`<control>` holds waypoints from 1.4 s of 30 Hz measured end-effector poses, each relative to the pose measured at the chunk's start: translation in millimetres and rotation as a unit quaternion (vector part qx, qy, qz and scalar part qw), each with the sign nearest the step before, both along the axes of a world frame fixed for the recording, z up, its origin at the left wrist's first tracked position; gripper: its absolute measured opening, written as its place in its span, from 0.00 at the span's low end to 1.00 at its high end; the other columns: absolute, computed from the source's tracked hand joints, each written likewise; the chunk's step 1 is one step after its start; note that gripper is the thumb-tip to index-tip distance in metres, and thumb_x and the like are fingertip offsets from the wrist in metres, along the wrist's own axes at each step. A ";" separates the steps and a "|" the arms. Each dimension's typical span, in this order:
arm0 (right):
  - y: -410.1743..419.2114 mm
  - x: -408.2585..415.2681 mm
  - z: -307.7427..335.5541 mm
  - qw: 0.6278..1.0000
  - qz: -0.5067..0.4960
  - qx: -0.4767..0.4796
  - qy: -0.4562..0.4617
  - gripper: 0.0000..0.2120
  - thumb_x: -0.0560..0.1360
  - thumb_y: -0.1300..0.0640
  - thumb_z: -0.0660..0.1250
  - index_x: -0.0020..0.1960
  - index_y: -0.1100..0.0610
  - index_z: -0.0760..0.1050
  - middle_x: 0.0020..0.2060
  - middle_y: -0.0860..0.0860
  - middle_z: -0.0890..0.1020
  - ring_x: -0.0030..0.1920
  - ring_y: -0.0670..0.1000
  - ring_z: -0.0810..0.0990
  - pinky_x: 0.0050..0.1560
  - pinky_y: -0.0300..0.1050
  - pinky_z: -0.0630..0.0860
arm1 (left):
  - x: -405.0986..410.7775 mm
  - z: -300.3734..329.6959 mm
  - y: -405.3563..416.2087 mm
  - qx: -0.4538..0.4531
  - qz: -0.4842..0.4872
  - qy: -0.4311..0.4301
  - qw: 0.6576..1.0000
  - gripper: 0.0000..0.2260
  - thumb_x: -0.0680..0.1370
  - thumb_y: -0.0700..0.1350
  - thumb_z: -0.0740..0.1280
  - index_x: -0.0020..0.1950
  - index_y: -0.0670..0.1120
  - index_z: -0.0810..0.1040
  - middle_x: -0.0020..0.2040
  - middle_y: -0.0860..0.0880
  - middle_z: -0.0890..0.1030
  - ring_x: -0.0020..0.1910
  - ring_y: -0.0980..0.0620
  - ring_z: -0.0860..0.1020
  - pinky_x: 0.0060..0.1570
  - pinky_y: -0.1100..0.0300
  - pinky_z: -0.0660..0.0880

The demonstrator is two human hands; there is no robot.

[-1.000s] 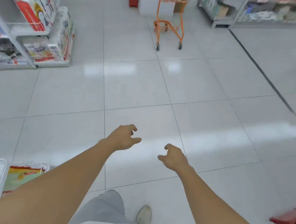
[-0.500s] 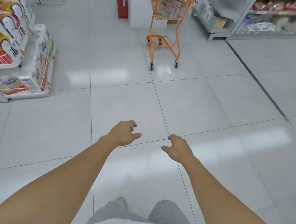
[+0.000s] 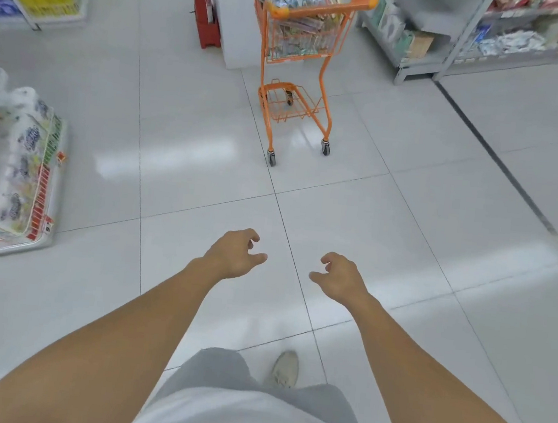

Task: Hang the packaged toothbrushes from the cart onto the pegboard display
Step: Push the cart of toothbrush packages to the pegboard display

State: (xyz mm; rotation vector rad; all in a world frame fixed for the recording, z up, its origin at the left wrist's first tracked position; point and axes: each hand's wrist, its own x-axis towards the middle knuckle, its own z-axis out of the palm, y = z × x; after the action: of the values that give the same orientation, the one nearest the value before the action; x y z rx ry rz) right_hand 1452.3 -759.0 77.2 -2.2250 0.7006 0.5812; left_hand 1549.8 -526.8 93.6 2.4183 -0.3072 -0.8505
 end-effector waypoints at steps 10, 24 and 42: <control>-83.7 295.3 -7.7 0.998 0.048 -0.037 0.018 0.25 0.75 0.49 0.71 0.69 0.55 0.72 0.54 0.49 0.76 0.55 0.54 0.79 0.59 0.50 0.77 | 287.1 -29.0 -73.3 -0.047 0.059 -0.005 0.997 0.21 0.77 0.56 0.70 0.67 0.49 0.74 0.59 0.49 0.77 0.55 0.49 0.78 0.53 0.57 0.74; -260.1 619.9 12.3 0.997 0.037 -0.039 -0.046 0.26 0.76 0.49 0.71 0.71 0.54 0.71 0.56 0.48 0.77 0.49 0.51 0.78 0.54 0.46 0.76 | 611.7 -7.5 -264.1 -0.054 0.027 -0.014 0.998 0.19 0.77 0.54 0.71 0.65 0.48 0.75 0.59 0.48 0.78 0.54 0.48 0.78 0.54 0.56 0.76; -406.1 969.2 6.4 0.858 0.415 -0.301 -0.034 0.27 0.74 0.25 0.56 0.49 0.50 0.71 0.42 0.47 0.77 0.51 0.55 0.79 0.56 0.52 0.70 | 872.7 -18.9 -362.8 0.193 -0.096 -0.119 0.969 0.26 0.78 0.72 0.52 0.45 0.50 0.72 0.41 0.52 0.76 0.42 0.49 0.76 0.41 0.53 0.68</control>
State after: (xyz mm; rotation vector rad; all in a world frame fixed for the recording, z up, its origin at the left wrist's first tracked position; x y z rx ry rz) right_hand 2421.4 -1165.1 83.6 -3.1164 -0.2228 0.7457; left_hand 2422.5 -889.6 74.7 2.9001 -0.5143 -0.7572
